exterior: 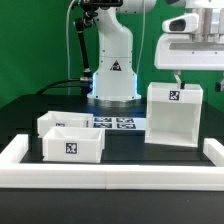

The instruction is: Assemble drawer

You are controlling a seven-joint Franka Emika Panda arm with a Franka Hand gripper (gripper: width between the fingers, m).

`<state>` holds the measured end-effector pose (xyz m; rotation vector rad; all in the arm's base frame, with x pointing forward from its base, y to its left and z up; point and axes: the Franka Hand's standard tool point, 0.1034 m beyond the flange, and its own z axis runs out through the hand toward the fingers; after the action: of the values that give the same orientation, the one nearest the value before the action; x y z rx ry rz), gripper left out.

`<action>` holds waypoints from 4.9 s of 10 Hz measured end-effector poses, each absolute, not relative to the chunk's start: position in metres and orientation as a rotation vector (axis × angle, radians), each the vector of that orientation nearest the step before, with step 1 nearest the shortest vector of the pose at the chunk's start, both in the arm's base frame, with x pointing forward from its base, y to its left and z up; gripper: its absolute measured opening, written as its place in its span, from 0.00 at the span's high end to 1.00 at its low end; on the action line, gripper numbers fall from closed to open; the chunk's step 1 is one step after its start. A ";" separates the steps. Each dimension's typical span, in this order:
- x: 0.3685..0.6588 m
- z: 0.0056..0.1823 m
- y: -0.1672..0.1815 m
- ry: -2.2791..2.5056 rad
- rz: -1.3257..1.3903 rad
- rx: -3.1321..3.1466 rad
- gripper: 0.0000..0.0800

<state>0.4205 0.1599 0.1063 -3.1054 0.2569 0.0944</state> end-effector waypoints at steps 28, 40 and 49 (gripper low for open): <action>0.568 0.101 0.113 0.179 -0.149 -3.062 0.95; 0.579 0.102 0.103 1.039 -0.132 -2.832 0.95; 0.586 0.106 0.105 1.618 -0.059 -2.470 0.95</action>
Offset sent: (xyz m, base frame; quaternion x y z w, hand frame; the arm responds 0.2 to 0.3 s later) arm -0.0037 -0.0121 -0.0059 -0.0225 0.0061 -0.0207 0.9995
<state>0.5862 0.1051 0.1058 -2.4705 1.6180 -0.0593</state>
